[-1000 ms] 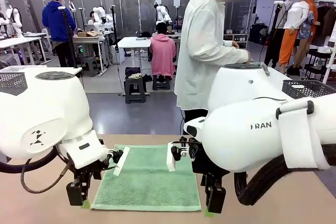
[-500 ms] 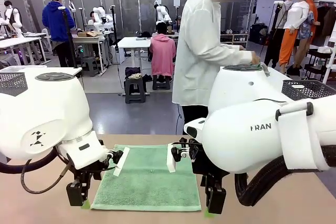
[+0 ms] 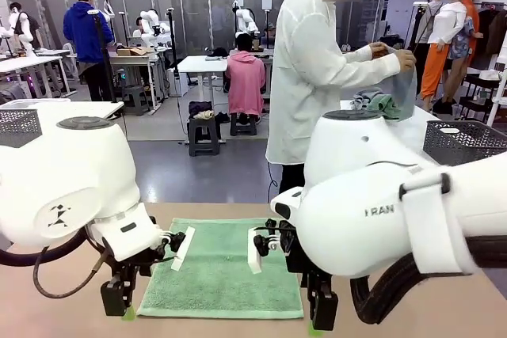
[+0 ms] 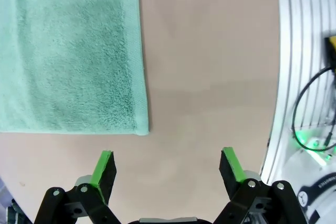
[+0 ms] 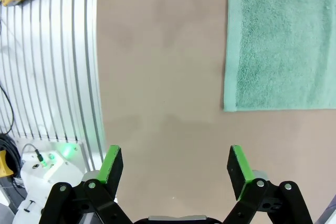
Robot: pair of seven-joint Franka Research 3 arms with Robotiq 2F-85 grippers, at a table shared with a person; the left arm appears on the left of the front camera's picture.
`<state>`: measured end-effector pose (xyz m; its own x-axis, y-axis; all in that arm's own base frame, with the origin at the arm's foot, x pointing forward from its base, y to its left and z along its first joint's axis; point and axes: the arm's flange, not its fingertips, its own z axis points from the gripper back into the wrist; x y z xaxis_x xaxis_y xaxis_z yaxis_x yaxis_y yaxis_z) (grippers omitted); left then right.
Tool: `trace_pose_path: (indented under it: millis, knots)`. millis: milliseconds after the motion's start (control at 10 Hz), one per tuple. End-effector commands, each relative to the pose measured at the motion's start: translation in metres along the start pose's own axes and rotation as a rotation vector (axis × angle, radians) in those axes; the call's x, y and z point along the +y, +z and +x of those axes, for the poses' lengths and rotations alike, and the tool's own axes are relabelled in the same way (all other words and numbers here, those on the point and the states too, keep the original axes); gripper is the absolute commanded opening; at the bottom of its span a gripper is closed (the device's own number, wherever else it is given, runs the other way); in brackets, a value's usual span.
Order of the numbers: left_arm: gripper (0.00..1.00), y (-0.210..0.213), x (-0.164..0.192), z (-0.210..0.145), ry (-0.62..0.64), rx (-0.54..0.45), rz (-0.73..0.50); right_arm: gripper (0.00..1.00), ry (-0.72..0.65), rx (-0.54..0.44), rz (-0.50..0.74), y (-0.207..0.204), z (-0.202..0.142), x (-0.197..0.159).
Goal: Fold the towels and place them in the basket.
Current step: When a person lays out a Towel with hook on the table, fold it in half twice.
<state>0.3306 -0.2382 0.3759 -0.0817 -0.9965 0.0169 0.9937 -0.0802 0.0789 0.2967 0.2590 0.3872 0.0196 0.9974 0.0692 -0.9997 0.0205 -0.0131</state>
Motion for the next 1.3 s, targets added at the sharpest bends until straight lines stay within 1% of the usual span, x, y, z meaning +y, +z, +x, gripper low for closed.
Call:
trace_pose_path:
  millis: [0,300,600,800,1200]
  knots:
    - [1.00,-0.029,0.003,0.000,0.022,-0.019,0.013,1.00,-0.010,0.008,-0.029,-0.034,0.000,-0.006]
    - [1.00,-0.053,0.010,0.003,0.022,-0.029,0.039,1.00,-0.038,0.001,-0.044,-0.066,0.007,-0.020]
    - [1.00,-0.066,0.013,-0.002,0.036,-0.019,0.027,1.00,-0.038,0.000,-0.074,-0.081,0.004,-0.029]
    - [1.00,-0.069,0.015,-0.009,0.025,-0.032,0.029,1.00,-0.038,0.018,-0.075,-0.088,0.003,-0.035]
    - [1.00,-0.076,0.024,-0.017,0.029,-0.031,0.007,1.00,-0.031,0.058,-0.055,-0.092,0.010,-0.045]
